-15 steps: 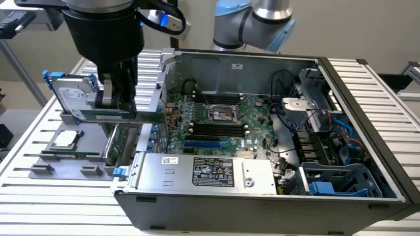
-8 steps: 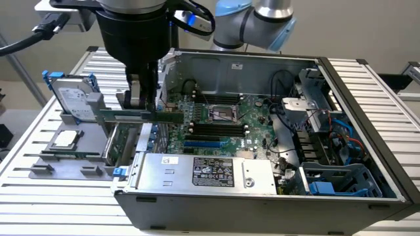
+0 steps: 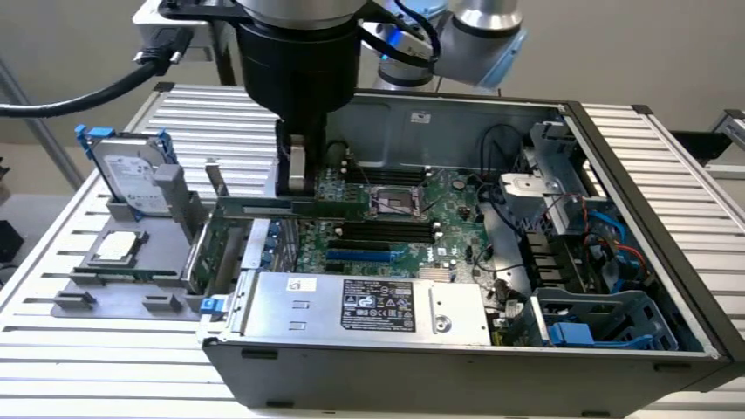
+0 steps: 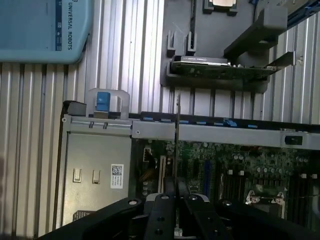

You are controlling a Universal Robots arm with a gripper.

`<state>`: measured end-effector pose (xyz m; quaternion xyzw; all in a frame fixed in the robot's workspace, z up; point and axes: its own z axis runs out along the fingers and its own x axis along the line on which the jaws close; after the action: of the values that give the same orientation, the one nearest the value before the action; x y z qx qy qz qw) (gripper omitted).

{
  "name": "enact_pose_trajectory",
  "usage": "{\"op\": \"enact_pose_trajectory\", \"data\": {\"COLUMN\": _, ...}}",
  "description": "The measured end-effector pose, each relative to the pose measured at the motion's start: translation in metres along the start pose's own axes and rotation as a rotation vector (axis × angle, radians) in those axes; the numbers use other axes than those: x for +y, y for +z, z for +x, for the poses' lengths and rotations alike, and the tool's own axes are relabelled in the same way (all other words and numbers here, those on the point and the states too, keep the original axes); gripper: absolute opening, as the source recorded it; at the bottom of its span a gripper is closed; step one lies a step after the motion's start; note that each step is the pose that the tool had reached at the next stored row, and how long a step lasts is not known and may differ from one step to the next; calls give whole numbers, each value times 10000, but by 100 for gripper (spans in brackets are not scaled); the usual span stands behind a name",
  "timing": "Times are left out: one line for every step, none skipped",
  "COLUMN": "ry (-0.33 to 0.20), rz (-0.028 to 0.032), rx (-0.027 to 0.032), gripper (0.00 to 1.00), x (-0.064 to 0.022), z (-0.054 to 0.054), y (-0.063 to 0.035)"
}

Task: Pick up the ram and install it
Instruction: 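Pick up the ram and move it above insertion slot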

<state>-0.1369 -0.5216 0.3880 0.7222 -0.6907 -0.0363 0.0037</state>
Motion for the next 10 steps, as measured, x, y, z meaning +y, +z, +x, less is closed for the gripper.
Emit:
{"op": "enact_pose_trajectory", "data": {"ry": 0, "rz": -3, "rx": 0, "gripper": 0, "x": -46, "z": 2, "y": 0}}
{"op": "enact_pose_trajectory", "data": {"ry": 1, "rz": -6, "rx": 0, "gripper": 0, "x": -91, "z": 4, "y": 0}}
{"op": "enact_pose_trajectory", "data": {"ry": 1, "rz": -9, "rx": 0, "gripper": 0, "x": -139, "z": 6, "y": 2}}
{"op": "enact_pose_trajectory", "data": {"ry": 0, "rz": -12, "rx": 0, "gripper": 0, "x": -183, "z": 7, "y": 4}}
{"op": "enact_pose_trajectory", "data": {"ry": 0, "rz": -17, "rx": 0, "gripper": 0, "x": -228, "z": 8, "y": 6}}
{"op": "enact_pose_trajectory", "data": {"ry": 2, "rz": -22, "rx": -2, "gripper": 0, "x": -273, "z": 9, "y": 11}}
{"op": "enact_pose_trajectory", "data": {"ry": 2, "rz": -29, "rx": -1, "gripper": 0, "x": -320, "z": 8, "y": 16}}
{"op": "enact_pose_trajectory", "data": {"ry": 1, "rz": -34, "rx": -1, "gripper": 0, "x": -369, "z": 5, "y": 24}}
{"op": "enact_pose_trajectory", "data": {"ry": 1, "rz": -36, "rx": -1, "gripper": 0, "x": -414, "z": -3, "y": 30}}
{"op": "enact_pose_trajectory", "data": {"ry": 2, "rz": -37, "rx": -1, "gripper": 0, "x": -460, "z": -15, "y": 35}}
